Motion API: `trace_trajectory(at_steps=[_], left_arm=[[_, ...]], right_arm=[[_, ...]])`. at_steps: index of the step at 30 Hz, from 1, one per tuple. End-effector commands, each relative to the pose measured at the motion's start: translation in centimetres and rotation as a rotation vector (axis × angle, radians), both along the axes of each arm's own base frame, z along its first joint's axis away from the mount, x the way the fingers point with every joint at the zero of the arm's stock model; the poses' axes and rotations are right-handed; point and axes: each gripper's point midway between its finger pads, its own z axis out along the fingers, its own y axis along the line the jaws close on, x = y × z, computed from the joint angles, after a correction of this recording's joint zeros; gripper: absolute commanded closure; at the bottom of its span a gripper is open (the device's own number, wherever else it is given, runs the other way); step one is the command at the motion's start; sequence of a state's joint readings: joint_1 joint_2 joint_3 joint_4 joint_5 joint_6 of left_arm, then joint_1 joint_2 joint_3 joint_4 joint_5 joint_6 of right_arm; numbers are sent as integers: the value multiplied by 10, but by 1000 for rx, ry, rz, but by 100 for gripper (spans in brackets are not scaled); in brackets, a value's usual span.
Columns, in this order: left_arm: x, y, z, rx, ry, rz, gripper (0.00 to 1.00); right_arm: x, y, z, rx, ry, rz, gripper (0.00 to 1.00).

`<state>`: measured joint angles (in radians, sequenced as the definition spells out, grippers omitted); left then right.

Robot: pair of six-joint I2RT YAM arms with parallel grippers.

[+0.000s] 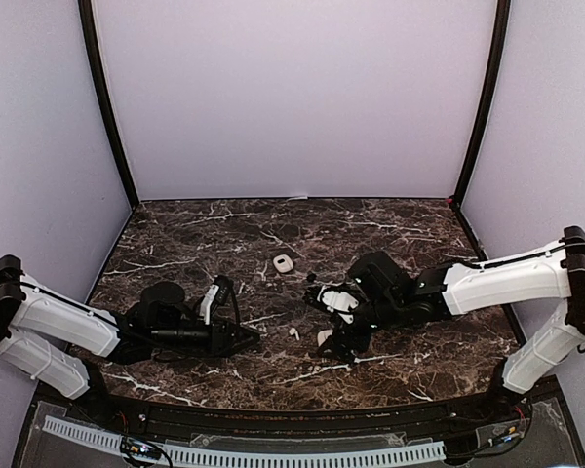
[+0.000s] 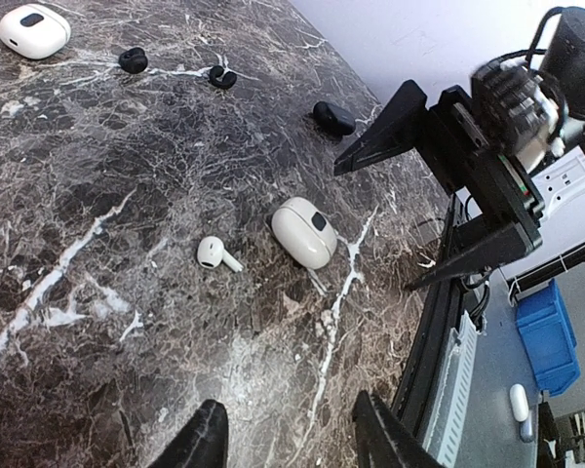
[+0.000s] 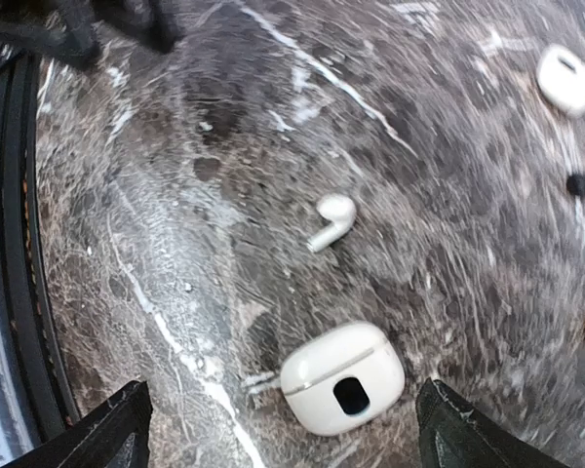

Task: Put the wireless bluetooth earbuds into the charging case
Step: Move the charging case to the center of the board, then pick up the charging case from the center of the board.

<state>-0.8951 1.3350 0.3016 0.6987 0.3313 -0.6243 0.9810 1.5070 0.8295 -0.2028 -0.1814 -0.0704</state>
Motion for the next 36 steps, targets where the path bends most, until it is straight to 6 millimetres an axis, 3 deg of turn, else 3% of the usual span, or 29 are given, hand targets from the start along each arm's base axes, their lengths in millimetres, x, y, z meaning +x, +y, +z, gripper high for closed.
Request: trace_trajectory(at_steps=[1,8,16,23,33,36], left_arm=[[-1,-2,10,-9,-42,-21,52],[-2,2,11,14,-59,-20,52],[-1,5,10,19,-76,-14,51],[-3,7,9,20,-72,-12,51],[-3,10,8,23,-76,-2,51],[-3,8,7,25,-72,-8,51]], right_arm=[[5,6,3,-26,-227,134,6],[3,-2,-4,-139,-211,189,8],[-1,-5,-45,-257,-156,291,12],[16,-2,-47,-237,-113,290,16],[14,-1,-59,-267,-15,318,30],[15,2,-60,-271,-4,320,39]])
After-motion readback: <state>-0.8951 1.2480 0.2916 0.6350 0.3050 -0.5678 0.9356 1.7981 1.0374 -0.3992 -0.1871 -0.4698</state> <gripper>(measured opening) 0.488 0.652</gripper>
